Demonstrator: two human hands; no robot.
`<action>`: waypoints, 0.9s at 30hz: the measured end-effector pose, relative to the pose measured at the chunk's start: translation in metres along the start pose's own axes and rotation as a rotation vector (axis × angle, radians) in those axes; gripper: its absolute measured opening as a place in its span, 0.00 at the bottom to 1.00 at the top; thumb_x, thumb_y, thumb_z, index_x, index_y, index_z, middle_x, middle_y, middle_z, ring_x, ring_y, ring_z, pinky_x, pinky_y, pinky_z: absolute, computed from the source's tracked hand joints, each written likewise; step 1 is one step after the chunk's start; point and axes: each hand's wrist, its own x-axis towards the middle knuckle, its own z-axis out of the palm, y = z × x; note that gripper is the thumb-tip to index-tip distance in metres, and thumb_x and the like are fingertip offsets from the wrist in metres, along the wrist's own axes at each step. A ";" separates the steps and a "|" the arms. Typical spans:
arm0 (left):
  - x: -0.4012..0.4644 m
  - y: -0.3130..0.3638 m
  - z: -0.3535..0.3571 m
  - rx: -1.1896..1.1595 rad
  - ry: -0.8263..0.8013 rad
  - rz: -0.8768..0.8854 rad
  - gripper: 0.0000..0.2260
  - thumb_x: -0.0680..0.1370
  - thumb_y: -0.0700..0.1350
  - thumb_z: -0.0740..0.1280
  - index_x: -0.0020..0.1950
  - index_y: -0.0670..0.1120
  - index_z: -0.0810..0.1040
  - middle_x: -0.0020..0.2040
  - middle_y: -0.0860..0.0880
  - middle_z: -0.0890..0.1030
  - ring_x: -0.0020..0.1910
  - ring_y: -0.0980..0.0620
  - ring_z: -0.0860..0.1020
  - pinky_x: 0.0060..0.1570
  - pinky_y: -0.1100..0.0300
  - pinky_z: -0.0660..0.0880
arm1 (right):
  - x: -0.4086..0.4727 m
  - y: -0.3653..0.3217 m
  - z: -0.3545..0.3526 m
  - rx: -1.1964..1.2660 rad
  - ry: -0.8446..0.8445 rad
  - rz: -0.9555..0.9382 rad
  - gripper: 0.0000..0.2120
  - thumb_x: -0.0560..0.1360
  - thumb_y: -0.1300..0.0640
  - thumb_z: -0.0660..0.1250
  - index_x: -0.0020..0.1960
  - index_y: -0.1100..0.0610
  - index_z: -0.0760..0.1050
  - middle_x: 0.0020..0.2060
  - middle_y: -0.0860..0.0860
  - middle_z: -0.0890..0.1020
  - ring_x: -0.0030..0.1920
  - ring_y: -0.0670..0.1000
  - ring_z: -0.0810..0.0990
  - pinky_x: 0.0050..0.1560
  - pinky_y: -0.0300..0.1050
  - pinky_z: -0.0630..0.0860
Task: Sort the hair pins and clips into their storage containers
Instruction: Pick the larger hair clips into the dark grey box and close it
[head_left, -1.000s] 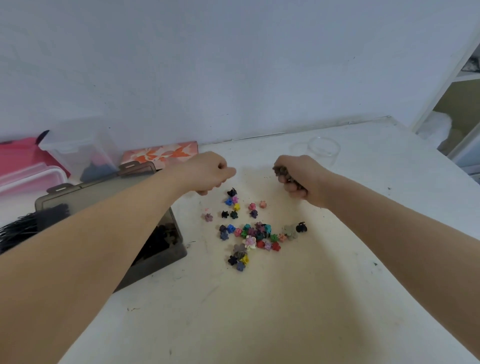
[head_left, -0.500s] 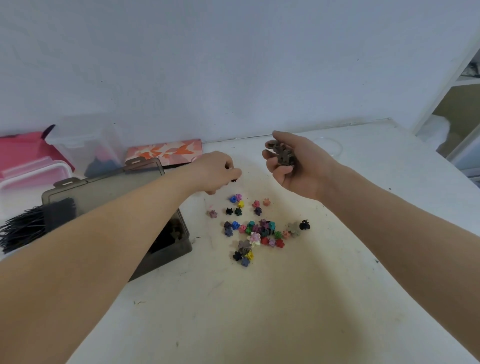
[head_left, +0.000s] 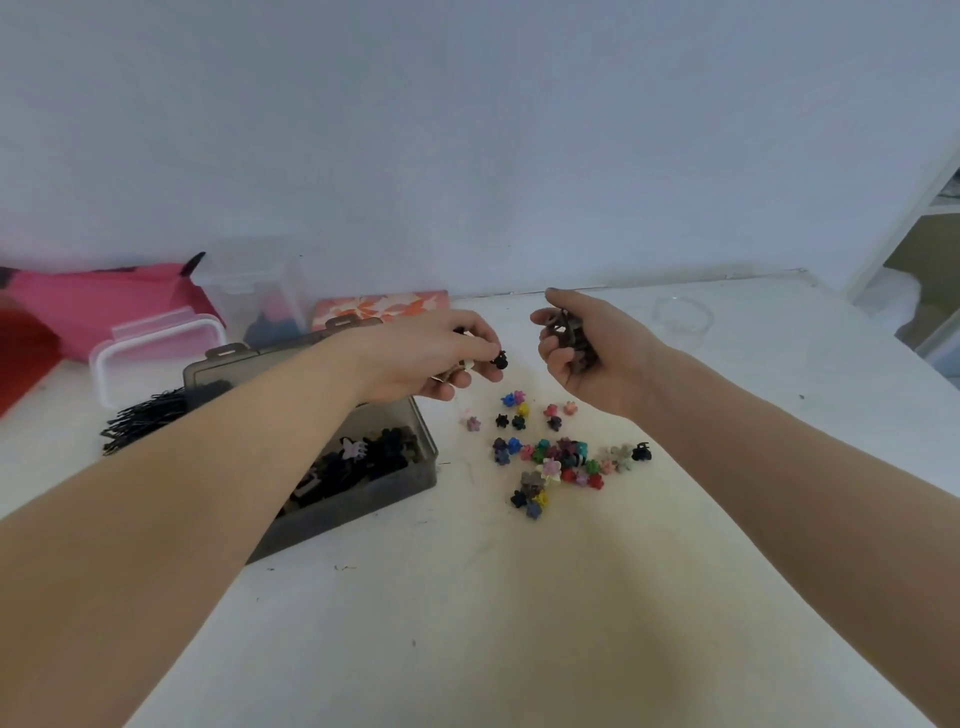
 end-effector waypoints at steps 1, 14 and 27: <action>-0.002 0.000 0.000 -0.001 -0.009 -0.002 0.08 0.81 0.46 0.65 0.58 0.46 0.78 0.49 0.48 0.86 0.33 0.57 0.71 0.30 0.65 0.71 | -0.001 0.001 0.001 0.008 0.004 -0.005 0.11 0.78 0.52 0.68 0.44 0.61 0.76 0.33 0.51 0.72 0.29 0.46 0.74 0.23 0.33 0.71; -0.023 -0.007 0.004 0.042 -0.019 0.065 0.09 0.77 0.40 0.70 0.56 0.49 0.79 0.54 0.40 0.81 0.29 0.57 0.70 0.29 0.64 0.68 | -0.020 0.013 0.015 -0.064 0.009 -0.011 0.06 0.74 0.65 0.66 0.50 0.63 0.74 0.39 0.57 0.77 0.34 0.49 0.75 0.26 0.35 0.73; -0.005 -0.005 0.018 0.100 0.007 0.080 0.07 0.76 0.44 0.71 0.54 0.48 0.79 0.40 0.49 0.79 0.27 0.58 0.71 0.30 0.65 0.71 | -0.020 0.008 -0.004 -0.064 0.016 0.036 0.05 0.77 0.59 0.64 0.49 0.61 0.73 0.36 0.53 0.74 0.28 0.45 0.68 0.19 0.33 0.64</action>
